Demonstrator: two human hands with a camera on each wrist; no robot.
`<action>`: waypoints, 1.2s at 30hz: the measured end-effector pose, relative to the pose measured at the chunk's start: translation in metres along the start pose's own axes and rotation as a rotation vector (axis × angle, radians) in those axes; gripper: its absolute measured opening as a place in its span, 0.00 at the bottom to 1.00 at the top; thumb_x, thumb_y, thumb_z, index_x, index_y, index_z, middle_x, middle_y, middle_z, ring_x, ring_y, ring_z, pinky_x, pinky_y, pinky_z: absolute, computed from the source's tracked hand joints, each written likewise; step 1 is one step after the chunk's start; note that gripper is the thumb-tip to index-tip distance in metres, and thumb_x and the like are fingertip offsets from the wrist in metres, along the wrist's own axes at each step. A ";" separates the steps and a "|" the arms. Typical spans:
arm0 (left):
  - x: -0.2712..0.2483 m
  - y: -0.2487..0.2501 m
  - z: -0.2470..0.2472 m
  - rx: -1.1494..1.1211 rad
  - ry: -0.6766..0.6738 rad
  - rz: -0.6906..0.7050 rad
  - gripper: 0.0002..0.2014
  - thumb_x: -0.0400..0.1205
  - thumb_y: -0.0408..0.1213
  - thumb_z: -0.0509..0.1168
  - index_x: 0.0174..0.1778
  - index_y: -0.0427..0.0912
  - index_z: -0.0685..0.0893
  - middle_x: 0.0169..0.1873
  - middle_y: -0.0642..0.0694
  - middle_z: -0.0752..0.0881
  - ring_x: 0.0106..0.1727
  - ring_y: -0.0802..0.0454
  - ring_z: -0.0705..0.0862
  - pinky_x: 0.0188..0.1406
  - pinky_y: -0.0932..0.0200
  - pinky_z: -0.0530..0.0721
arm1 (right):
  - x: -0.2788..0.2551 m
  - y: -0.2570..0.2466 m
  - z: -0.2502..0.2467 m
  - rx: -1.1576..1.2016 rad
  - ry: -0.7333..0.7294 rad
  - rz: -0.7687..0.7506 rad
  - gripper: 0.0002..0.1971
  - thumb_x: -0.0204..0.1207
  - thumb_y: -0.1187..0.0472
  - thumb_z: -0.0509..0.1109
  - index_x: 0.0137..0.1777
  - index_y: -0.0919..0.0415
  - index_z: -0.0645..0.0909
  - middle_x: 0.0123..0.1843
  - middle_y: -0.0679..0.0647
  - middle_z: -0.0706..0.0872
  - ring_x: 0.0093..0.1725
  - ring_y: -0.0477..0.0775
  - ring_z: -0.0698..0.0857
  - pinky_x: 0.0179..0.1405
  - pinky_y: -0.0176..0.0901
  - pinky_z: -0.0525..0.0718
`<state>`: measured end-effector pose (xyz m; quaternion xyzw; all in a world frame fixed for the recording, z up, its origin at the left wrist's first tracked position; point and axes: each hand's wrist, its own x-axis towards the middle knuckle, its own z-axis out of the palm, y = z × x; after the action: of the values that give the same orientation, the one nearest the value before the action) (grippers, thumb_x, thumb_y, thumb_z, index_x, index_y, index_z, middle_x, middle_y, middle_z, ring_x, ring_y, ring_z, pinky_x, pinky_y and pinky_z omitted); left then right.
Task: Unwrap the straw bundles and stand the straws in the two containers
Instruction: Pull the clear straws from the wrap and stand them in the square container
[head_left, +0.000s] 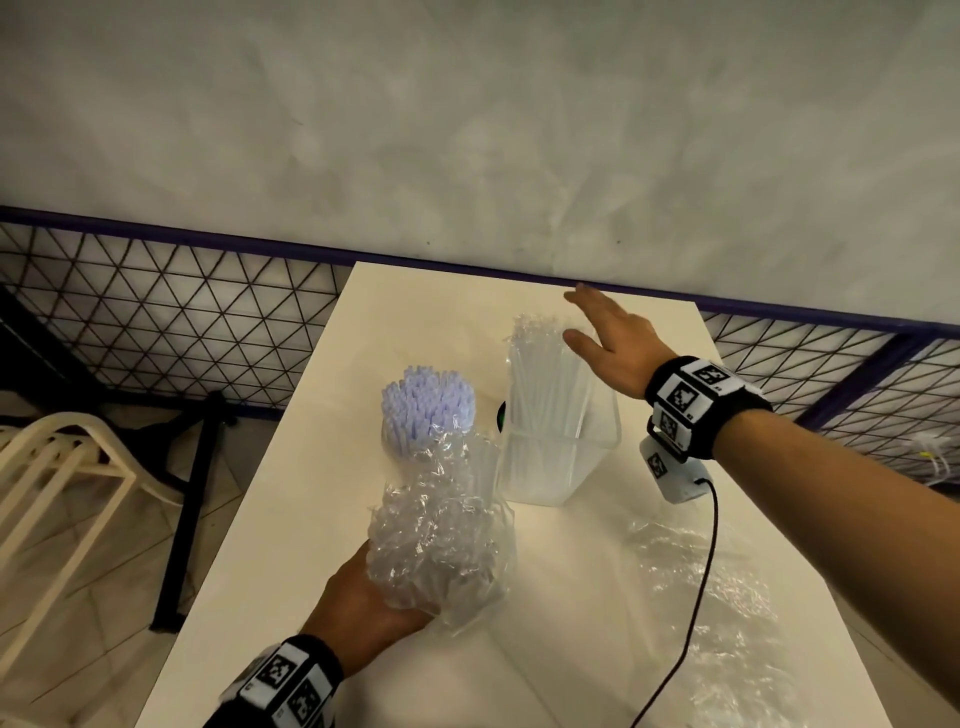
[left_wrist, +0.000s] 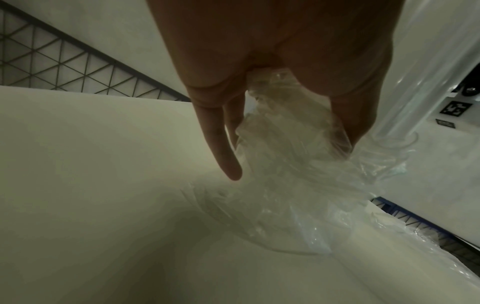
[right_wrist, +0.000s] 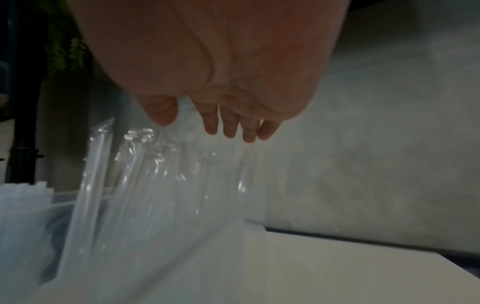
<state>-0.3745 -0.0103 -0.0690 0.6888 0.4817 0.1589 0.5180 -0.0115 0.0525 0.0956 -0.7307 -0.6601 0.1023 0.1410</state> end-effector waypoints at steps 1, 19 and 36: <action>0.000 0.000 0.000 0.006 -0.002 -0.002 0.42 0.46 0.77 0.75 0.52 0.56 0.88 0.43 0.64 0.91 0.48 0.68 0.89 0.52 0.69 0.80 | 0.000 -0.008 -0.002 -0.023 0.061 -0.071 0.27 0.87 0.46 0.53 0.84 0.49 0.59 0.88 0.50 0.56 0.86 0.54 0.56 0.83 0.60 0.56; 0.000 0.006 0.000 0.001 0.005 -0.040 0.31 0.49 0.60 0.79 0.48 0.56 0.88 0.42 0.68 0.90 0.50 0.64 0.89 0.60 0.56 0.85 | -0.045 -0.075 0.001 -0.054 0.006 -0.467 0.36 0.69 0.78 0.56 0.78 0.57 0.71 0.82 0.55 0.70 0.81 0.59 0.67 0.78 0.55 0.67; -0.001 0.007 -0.006 -0.034 -0.034 -0.028 0.28 0.49 0.55 0.80 0.46 0.56 0.87 0.42 0.69 0.90 0.48 0.69 0.88 0.55 0.66 0.82 | -0.103 -0.084 0.072 0.624 -0.273 -0.104 0.23 0.69 0.61 0.82 0.61 0.43 0.81 0.61 0.42 0.79 0.56 0.41 0.79 0.50 0.28 0.77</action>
<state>-0.3760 -0.0076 -0.0598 0.6756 0.4796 0.1480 0.5400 -0.1255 -0.0376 0.0532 -0.5973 -0.6462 0.3887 0.2731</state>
